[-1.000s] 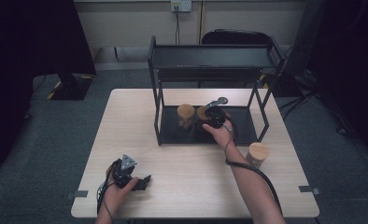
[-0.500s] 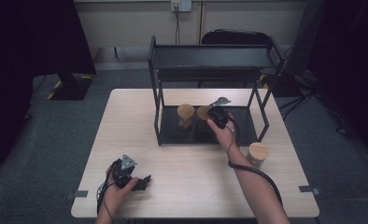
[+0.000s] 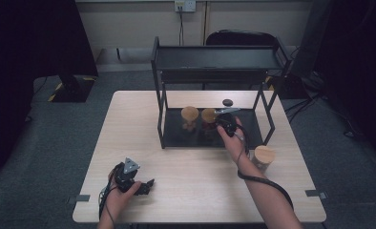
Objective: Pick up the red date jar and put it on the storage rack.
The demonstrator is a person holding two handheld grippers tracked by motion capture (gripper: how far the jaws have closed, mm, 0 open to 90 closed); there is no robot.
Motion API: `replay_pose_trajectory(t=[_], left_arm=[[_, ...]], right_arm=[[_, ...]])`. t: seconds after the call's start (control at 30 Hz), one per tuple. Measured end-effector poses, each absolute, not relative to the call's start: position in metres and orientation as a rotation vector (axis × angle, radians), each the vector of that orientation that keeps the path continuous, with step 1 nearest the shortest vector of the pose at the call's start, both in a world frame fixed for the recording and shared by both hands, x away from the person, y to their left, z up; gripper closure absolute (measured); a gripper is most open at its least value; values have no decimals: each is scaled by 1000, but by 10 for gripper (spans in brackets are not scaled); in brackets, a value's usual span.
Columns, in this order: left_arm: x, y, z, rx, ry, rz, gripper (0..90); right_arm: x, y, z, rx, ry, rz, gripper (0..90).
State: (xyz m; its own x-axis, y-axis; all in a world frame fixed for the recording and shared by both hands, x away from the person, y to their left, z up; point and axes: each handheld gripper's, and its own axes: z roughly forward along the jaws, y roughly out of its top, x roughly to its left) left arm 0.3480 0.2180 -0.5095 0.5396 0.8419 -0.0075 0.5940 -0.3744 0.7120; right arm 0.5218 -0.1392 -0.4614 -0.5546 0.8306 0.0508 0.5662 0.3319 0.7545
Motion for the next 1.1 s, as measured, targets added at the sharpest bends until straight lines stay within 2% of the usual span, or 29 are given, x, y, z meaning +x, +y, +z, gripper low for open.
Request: replay_pose_trajectory(t=[1.1], left_arm=[[348, 218, -509, 2106, 1153, 473, 0]], right_arm=[[460, -157, -469, 1185, 2321, 1149, 27]])
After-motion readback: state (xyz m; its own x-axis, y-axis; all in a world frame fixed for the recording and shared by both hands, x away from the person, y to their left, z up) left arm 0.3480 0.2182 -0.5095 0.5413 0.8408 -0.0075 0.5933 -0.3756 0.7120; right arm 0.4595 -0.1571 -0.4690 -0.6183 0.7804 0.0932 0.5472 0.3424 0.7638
